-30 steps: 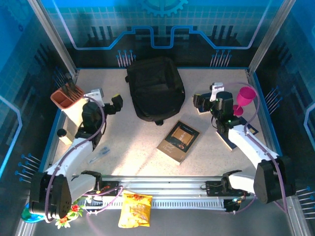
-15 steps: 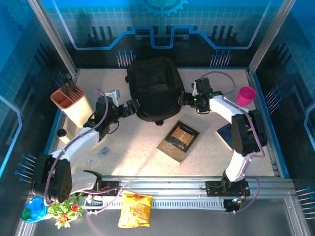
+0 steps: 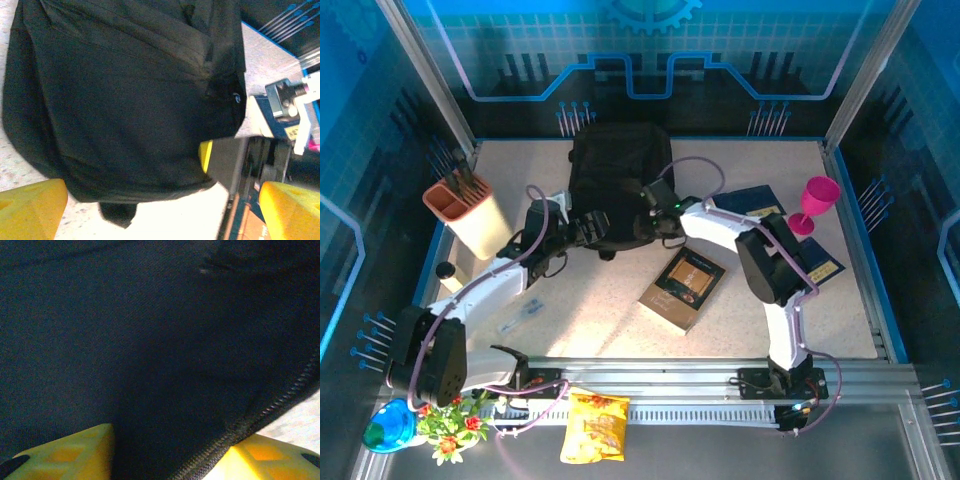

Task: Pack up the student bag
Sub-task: Move the student bag to the top-center of the table, then unzip the student bag at the top-center of the table.

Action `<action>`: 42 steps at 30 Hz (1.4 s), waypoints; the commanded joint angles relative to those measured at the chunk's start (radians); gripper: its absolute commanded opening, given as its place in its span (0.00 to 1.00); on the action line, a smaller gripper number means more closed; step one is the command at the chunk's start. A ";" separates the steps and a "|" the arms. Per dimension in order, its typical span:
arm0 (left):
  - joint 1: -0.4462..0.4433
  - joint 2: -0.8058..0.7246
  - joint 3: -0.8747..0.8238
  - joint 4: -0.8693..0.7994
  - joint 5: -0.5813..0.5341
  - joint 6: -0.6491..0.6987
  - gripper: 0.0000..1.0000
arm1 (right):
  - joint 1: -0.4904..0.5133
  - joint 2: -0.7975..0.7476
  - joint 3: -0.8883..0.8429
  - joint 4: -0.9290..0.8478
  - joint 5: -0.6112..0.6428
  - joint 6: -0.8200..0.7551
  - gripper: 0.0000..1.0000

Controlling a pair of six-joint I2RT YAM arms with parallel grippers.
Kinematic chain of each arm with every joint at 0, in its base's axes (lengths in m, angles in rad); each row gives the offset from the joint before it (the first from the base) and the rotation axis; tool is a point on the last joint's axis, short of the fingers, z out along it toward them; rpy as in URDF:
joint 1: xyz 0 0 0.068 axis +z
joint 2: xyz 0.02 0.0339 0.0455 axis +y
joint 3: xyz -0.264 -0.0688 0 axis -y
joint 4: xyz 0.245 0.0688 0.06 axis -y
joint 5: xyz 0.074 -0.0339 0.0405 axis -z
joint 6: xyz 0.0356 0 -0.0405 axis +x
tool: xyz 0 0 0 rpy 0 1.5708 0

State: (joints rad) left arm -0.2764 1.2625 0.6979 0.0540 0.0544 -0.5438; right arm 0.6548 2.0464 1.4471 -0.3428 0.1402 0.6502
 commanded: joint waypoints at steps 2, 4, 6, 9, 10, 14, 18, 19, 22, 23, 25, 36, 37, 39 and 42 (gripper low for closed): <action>-0.003 -0.046 0.029 -0.075 -0.111 0.026 0.99 | 0.104 -0.022 -0.039 0.017 0.004 0.096 0.56; -0.003 -0.049 0.034 -0.086 -0.116 0.030 0.99 | 0.116 -0.072 -0.083 0.065 -0.024 0.111 0.59; -0.002 -0.047 0.040 -0.096 -0.114 0.029 0.99 | 0.103 -0.139 -0.129 0.108 -0.054 0.123 0.63; -0.003 -0.039 0.050 -0.106 -0.094 0.023 0.99 | 0.040 -0.232 -0.193 0.175 -0.120 0.120 0.68; -0.003 -0.033 0.056 -0.112 -0.080 0.018 0.99 | 0.013 -0.251 -0.210 0.195 -0.145 0.109 0.69; -0.006 -0.005 0.073 -0.135 0.003 -0.019 0.99 | -0.105 -0.236 -0.162 0.159 -0.215 0.031 0.71; -0.015 0.010 0.068 -0.176 0.038 -0.078 0.99 | -0.189 -0.112 -0.004 0.058 -0.260 -0.045 0.70; -0.018 0.010 0.064 -0.185 0.044 -0.092 0.99 | -0.201 -0.079 0.039 0.036 -0.265 -0.055 0.69; -0.030 0.007 0.046 -0.207 0.050 -0.132 0.98 | -0.225 0.019 0.166 -0.010 -0.267 -0.086 0.68; -0.034 0.004 0.039 -0.211 0.052 -0.145 0.98 | -0.233 0.051 0.205 -0.015 -0.269 -0.090 0.68; -0.037 -0.002 0.021 -0.210 0.052 -0.172 0.98 | -0.242 0.113 0.281 -0.033 -0.281 -0.095 0.68; -0.040 0.083 -0.051 -0.127 -0.003 -0.220 0.97 | -0.259 0.253 0.422 -0.108 -0.277 -0.086 0.37; -0.040 0.095 -0.049 -0.122 -0.010 -0.216 0.96 | -0.262 0.241 0.394 -0.100 -0.277 -0.089 0.33; -0.037 0.121 -0.034 -0.129 -0.037 -0.199 0.97 | -0.268 0.197 0.314 -0.069 -0.297 -0.084 0.24; -0.035 0.129 0.005 -0.188 -0.084 -0.165 0.96 | -0.271 0.097 0.146 0.035 -0.347 -0.051 0.19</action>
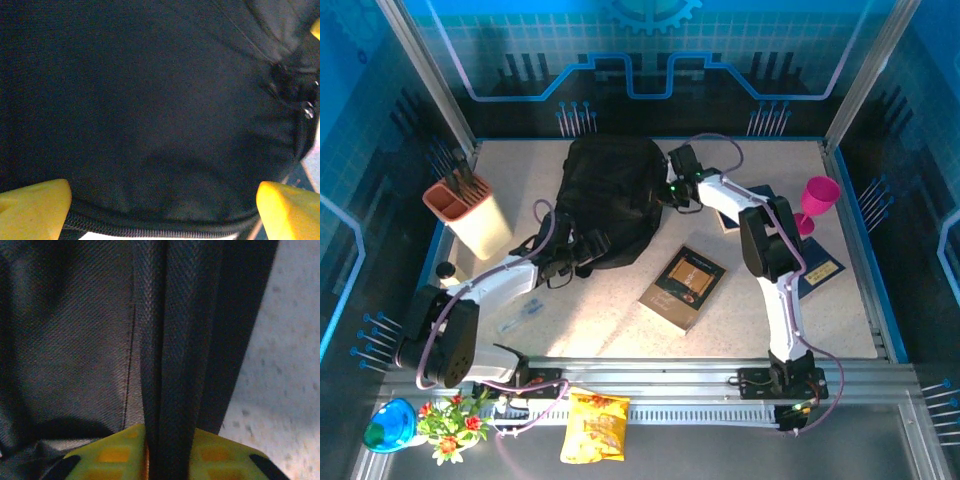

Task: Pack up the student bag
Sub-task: Unzip the student bag at the top-center of the table.

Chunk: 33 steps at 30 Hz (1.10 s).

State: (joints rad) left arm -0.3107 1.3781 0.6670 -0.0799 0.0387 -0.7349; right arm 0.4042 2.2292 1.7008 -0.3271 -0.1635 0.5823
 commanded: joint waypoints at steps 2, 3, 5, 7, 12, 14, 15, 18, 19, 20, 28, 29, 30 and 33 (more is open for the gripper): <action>0.000 -0.003 0.061 -0.084 -0.067 0.054 0.96 | -0.021 -0.148 -0.213 0.102 -0.082 0.052 0.18; -0.001 -0.013 0.076 -0.096 -0.052 0.068 0.96 | -0.021 -0.176 -0.259 0.149 -0.112 0.072 0.17; -0.002 -0.033 0.108 -0.116 -0.014 0.091 0.96 | -0.019 -0.216 -0.333 0.256 -0.175 0.114 0.16; -0.007 -0.046 0.135 -0.123 0.034 0.101 0.96 | -0.020 -0.234 -0.363 0.318 -0.215 0.148 0.15; -0.027 -0.027 0.179 -0.090 0.144 0.082 0.92 | -0.021 -0.260 -0.398 0.473 -0.310 0.213 0.15; -0.038 0.002 0.192 -0.062 0.183 0.067 0.90 | -0.021 -0.266 -0.407 0.527 -0.343 0.237 0.15; -0.042 0.016 0.197 -0.053 0.196 0.057 0.87 | -0.021 -0.270 -0.413 0.549 -0.355 0.246 0.15; -0.053 0.072 0.213 -0.006 0.249 0.009 0.74 | -0.021 -0.285 -0.439 0.634 -0.376 0.271 0.15; -0.057 0.092 0.216 0.016 0.266 -0.014 0.70 | -0.021 -0.289 -0.444 0.654 -0.383 0.279 0.14; -0.060 0.111 0.218 0.038 0.276 -0.039 0.66 | -0.021 -0.291 -0.450 0.673 -0.389 0.285 0.14; -0.066 0.203 0.197 0.218 0.322 -0.214 0.51 | -0.020 -0.286 -0.484 0.781 -0.429 0.342 0.14; -0.067 0.215 0.195 0.242 0.330 -0.233 0.50 | -0.021 -0.287 -0.487 0.785 -0.429 0.345 0.14; -0.067 0.226 0.195 0.262 0.336 -0.249 0.50 | -0.021 -0.287 -0.489 0.786 -0.431 0.346 0.14; -0.067 0.266 0.199 0.324 0.351 -0.288 0.47 | -0.020 -0.286 -0.497 0.811 -0.438 0.360 0.13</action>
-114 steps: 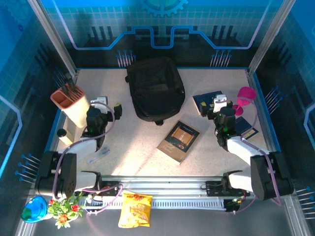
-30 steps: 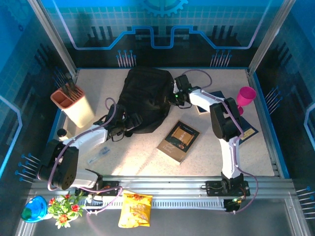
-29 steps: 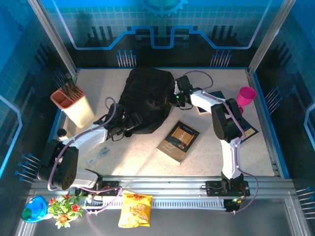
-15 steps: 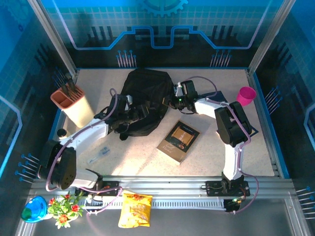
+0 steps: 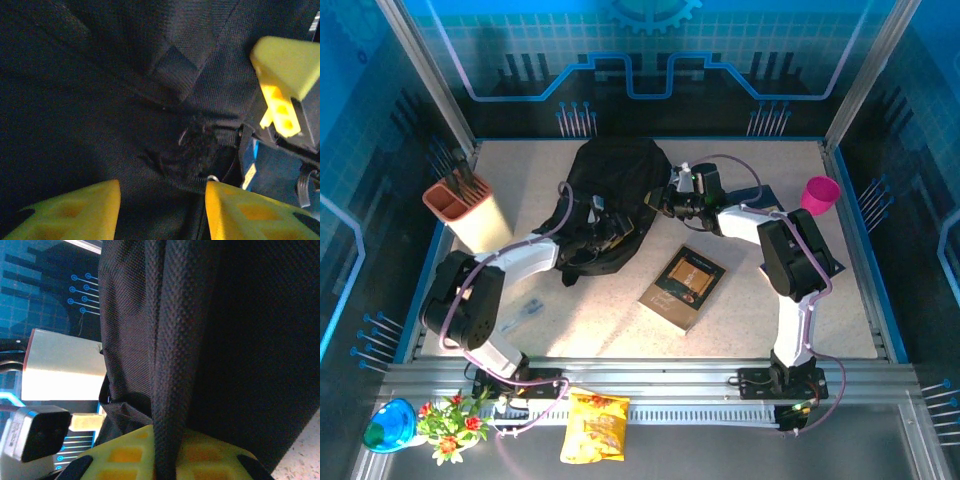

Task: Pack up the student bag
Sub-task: Unzip the student bag at the top-center of the table.

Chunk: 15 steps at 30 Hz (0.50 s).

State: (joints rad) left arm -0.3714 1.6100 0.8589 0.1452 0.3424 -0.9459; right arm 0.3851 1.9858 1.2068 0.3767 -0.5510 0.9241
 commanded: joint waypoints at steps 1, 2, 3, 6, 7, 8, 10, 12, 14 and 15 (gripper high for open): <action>-0.006 0.050 0.009 0.122 0.055 -0.088 0.44 | -0.001 -0.040 -0.006 0.116 -0.053 0.023 0.13; -0.006 0.065 0.013 0.146 0.067 -0.093 0.39 | -0.001 -0.040 -0.009 0.121 -0.054 0.027 0.13; -0.006 0.079 0.018 0.166 0.079 -0.095 0.35 | 0.000 -0.039 -0.010 0.124 -0.055 0.030 0.13; -0.006 0.113 0.032 0.202 0.092 -0.107 0.28 | -0.001 -0.039 -0.019 0.140 -0.060 0.037 0.13; -0.006 0.120 0.031 0.225 0.096 -0.110 0.28 | 0.000 -0.038 -0.022 0.144 -0.062 0.038 0.13; -0.005 0.125 0.032 0.244 0.098 -0.116 0.28 | -0.001 -0.038 -0.024 0.146 -0.062 0.040 0.13; -0.006 0.133 0.035 0.272 0.102 -0.122 0.28 | 0.000 -0.039 -0.028 0.153 -0.067 0.042 0.13; -0.006 0.138 0.037 0.289 0.102 -0.125 0.28 | 0.000 -0.038 -0.031 0.157 -0.070 0.045 0.12; -0.006 0.142 0.039 0.305 0.103 -0.128 0.27 | 0.000 -0.038 -0.035 0.156 -0.068 0.044 0.12; -0.005 0.140 0.038 0.309 0.104 -0.129 0.26 | -0.001 -0.038 -0.036 0.154 -0.068 0.042 0.12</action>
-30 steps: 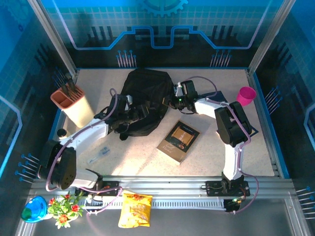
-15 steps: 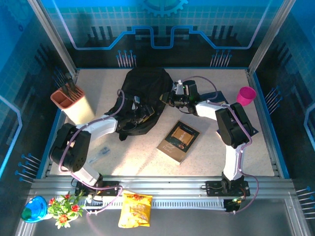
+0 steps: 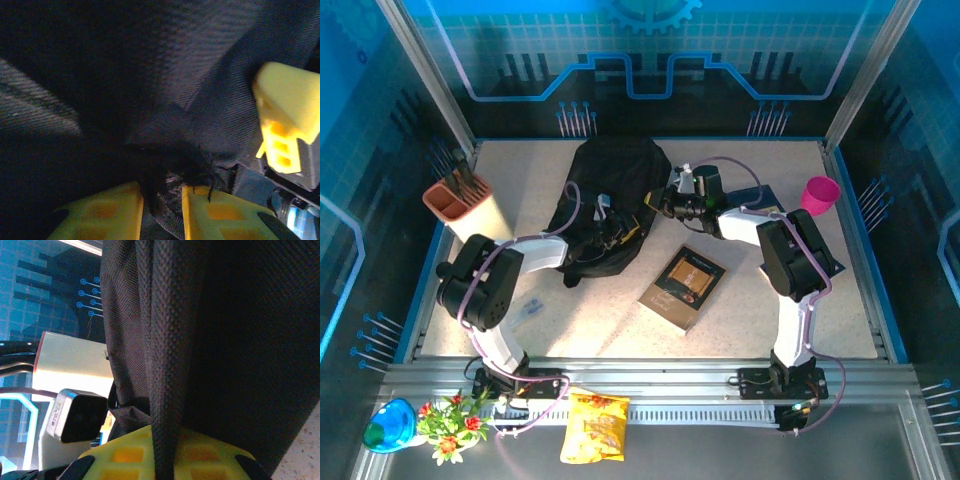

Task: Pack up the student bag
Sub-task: Unzip the student bag at the top-center of the table.

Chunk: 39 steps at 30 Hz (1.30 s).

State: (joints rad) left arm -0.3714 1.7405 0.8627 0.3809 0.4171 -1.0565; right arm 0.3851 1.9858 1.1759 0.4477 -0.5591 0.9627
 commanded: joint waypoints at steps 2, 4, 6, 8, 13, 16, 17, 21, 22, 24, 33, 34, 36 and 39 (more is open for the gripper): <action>-0.006 0.005 0.028 0.082 0.032 -0.020 0.25 | -0.002 -0.040 -0.005 0.078 -0.056 -0.002 0.12; -0.006 -0.005 0.020 0.084 0.029 -0.015 0.23 | -0.002 -0.040 -0.005 0.070 -0.052 -0.009 0.12; -0.006 -0.018 0.011 0.084 0.026 -0.006 0.21 | -0.003 -0.040 -0.004 0.061 -0.046 -0.017 0.11; -0.005 -0.032 0.004 0.076 0.016 0.008 0.20 | -0.005 -0.041 -0.003 0.056 -0.043 -0.022 0.11; -0.006 -0.048 0.000 0.061 0.000 0.037 0.19 | -0.008 -0.042 -0.005 0.051 -0.039 -0.024 0.11; -0.006 -0.047 -0.003 0.068 0.000 0.039 0.18 | -0.009 -0.040 -0.004 0.052 -0.039 -0.024 0.11; -0.006 -0.046 -0.005 0.077 0.000 0.038 0.17 | -0.009 -0.039 -0.004 0.053 -0.039 -0.025 0.11; -0.006 -0.043 -0.011 0.090 0.000 0.035 0.15 | -0.009 -0.040 -0.007 0.053 -0.039 -0.025 0.11; -0.006 -0.042 -0.011 0.090 0.000 0.037 0.14 | -0.010 -0.040 -0.008 0.054 -0.039 -0.025 0.11; -0.005 -0.042 -0.012 0.090 -0.002 0.040 0.13 | -0.010 -0.040 -0.008 0.053 -0.038 -0.024 0.11; -0.004 -0.109 -0.047 0.041 -0.036 0.102 0.11 | -0.027 -0.047 -0.025 0.032 -0.006 -0.029 0.11; -0.004 -0.125 -0.057 0.035 -0.041 0.114 0.12 | -0.031 -0.047 -0.025 0.024 0.000 -0.030 0.11; -0.004 -0.151 -0.080 0.036 -0.048 0.138 0.14 | -0.034 -0.044 -0.026 0.013 0.005 -0.037 0.11; -0.004 -0.185 -0.115 0.045 -0.052 0.172 0.14 | -0.034 -0.040 -0.024 0.006 0.005 -0.041 0.11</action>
State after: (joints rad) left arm -0.3714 1.5982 0.7780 0.4301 0.3862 -0.9504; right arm 0.3649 1.9858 1.1492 0.4274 -0.5533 0.9497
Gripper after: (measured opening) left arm 0.141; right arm 0.113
